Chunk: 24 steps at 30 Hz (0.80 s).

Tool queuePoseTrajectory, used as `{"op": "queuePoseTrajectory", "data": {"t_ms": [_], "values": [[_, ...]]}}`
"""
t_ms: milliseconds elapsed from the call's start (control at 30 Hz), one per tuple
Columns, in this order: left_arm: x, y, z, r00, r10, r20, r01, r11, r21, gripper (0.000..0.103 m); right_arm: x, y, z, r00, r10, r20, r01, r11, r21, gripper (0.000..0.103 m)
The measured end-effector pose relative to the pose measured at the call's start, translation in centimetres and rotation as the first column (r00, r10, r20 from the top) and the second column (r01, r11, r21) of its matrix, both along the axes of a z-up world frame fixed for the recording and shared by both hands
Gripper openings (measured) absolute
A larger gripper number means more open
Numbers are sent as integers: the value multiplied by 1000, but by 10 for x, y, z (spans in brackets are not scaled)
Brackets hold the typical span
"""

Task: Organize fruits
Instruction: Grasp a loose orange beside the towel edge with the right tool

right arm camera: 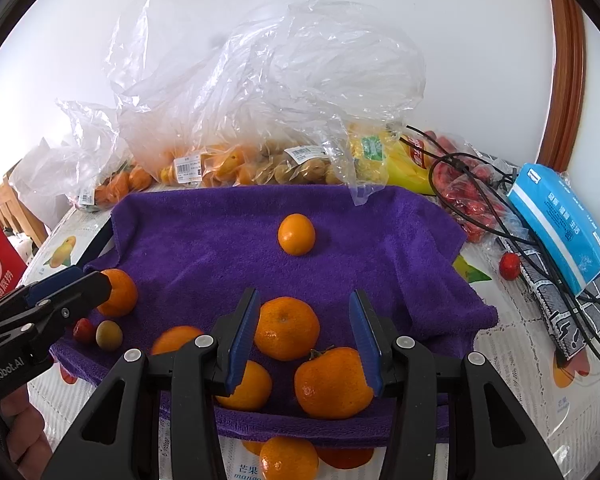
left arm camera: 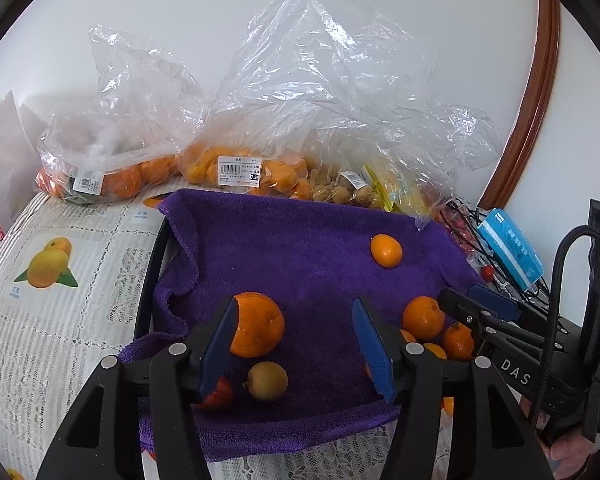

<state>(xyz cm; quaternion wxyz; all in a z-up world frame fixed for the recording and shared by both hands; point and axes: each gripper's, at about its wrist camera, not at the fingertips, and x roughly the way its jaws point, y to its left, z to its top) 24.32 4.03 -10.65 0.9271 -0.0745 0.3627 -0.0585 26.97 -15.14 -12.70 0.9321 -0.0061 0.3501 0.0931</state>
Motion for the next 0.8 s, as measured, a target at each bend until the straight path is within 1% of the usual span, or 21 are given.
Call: {"op": "queuePoseTrajectory", "data": {"t_ms": [267, 367, 400, 467, 533, 633, 700, 800], "values": [[2, 10, 5, 999, 29, -20, -30, 999, -24, 60, -5, 0, 6, 1000, 2, 20, -2, 1000, 3, 47], [2, 16, 9, 999, 49, -21, -49, 998, -29, 61, -8, -1, 12, 1000, 2, 29, -3, 1000, 18, 47], [2, 18, 10, 998, 59, -34, -60, 998, -30, 61, -9, -2, 14, 999, 2, 33, -3, 1000, 27, 47], [0, 22, 13, 997, 69, -27, -70, 997, -44, 61, -13, -3, 18, 999, 3, 38, -5, 999, 32, 47], [-1, 25, 15, 996, 86, -25, -87, 996, -36, 61, -17, -3, 20, 999, -2, 41, 1, 999, 34, 47], [-4, 27, 16, 994, 107, -36, -109, 993, -37, 61, -26, -5, 19, 1000, -9, 26, 8, 1000, 27, 47], [-8, 27, 16, 994, 102, -46, -104, 993, -46, 61, -36, -9, 16, 1000, -18, 19, 18, 1000, 11, 47], [-18, 25, 18, 994, 106, -27, -107, 994, -32, 61, -46, -15, 6, 1000, -24, -12, 24, 1000, -3, 47]]}}
